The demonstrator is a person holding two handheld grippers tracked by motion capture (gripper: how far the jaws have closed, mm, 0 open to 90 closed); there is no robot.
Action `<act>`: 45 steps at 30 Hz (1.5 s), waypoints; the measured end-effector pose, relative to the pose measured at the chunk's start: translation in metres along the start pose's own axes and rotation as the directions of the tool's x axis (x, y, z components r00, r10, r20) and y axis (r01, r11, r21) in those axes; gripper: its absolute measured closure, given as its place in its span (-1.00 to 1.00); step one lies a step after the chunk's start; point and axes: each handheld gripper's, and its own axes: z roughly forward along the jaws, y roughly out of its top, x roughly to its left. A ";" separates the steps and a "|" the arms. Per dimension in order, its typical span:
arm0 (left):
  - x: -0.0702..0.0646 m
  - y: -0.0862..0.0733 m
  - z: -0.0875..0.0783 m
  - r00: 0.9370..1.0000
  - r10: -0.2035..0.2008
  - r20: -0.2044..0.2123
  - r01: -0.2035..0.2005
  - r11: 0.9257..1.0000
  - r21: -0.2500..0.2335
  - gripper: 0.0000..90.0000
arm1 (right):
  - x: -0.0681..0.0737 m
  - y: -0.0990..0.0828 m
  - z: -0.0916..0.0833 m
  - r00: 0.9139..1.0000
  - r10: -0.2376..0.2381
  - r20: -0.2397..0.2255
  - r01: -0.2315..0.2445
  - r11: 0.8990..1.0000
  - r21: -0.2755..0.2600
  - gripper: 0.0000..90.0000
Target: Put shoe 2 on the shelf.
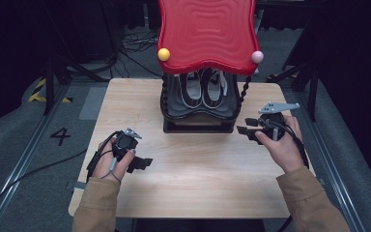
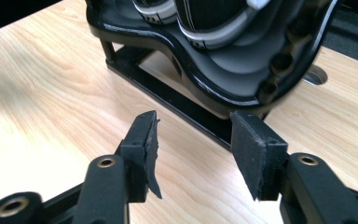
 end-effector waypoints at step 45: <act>0.019 -0.007 0.024 1.000 -0.001 0.006 0.001 0.997 0.077 -0.60 | -0.070 -0.112 0.017 0.984 0.169 0.051 -0.177 0.930 0.321 -0.15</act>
